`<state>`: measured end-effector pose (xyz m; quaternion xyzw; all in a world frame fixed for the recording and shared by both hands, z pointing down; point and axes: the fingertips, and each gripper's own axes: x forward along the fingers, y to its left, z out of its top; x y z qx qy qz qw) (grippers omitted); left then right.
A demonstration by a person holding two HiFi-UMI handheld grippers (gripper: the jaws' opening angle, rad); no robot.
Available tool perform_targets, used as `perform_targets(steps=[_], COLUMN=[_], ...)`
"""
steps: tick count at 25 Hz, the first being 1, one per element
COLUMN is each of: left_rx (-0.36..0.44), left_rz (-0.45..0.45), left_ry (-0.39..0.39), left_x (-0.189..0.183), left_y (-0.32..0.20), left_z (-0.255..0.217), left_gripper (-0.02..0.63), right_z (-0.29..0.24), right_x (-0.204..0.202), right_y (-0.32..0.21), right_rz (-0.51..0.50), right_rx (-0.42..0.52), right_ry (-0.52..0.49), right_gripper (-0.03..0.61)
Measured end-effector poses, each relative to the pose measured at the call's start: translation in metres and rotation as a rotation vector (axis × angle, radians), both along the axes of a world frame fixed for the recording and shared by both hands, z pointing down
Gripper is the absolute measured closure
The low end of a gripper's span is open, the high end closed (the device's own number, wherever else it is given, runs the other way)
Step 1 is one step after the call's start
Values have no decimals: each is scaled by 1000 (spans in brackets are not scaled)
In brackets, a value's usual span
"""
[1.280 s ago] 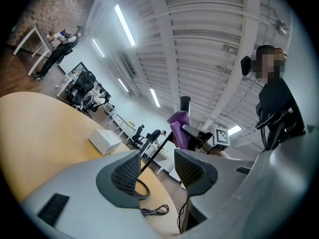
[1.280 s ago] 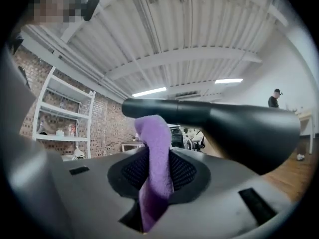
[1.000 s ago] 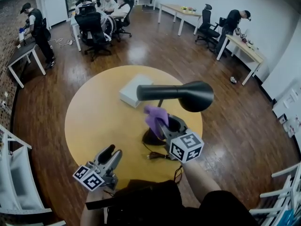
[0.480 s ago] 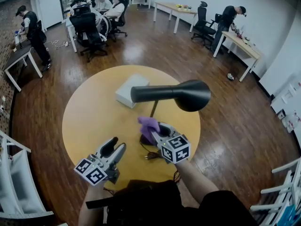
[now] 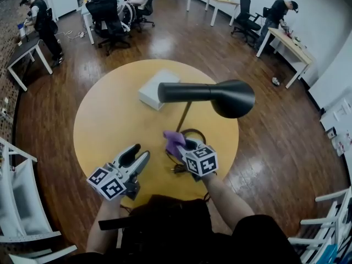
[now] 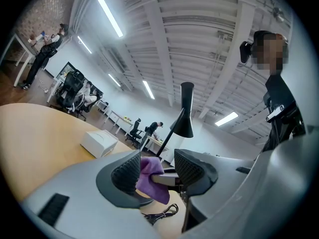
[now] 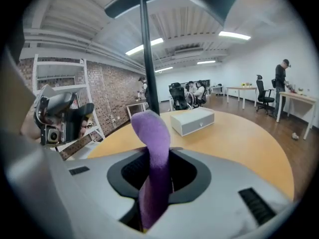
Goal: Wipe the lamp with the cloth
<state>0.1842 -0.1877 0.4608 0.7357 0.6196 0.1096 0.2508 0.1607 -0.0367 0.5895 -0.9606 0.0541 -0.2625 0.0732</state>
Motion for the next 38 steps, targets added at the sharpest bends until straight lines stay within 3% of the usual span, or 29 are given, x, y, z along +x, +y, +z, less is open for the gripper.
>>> perform_targets(steps=[9, 18, 21, 25, 28, 33, 38], left_rx=[26, 36, 40, 58, 53, 19, 5], left_rz=[-26, -54, -54, -38, -15, 14, 36], left_ry=[-39, -54, -60, -69, -87, -110, -90], left_x=[3, 4, 2, 1, -1, -11, -10], left_y=[-14, -24, -24, -20, -14, -12, 1], left_z=[17, 23, 24, 30, 34, 31, 28], left_gripper=[410, 410, 410, 408, 405, 405, 405], right_z=[75, 95, 79, 31, -2, -71, -144], right_x=[-3, -10, -12, -16, -19, -33, -34], right_y=[0, -7, -16, -42, -52, -68, -21], right_rz=[-24, -33, -77, -226, -268, -359, -201], right_rx=[-53, -34, 9, 182, 260, 155, 70], right_ry=[-204, -291, -251, -105, -15, 121, 229], right_gripper=[482, 482, 482, 482, 482, 482, 483])
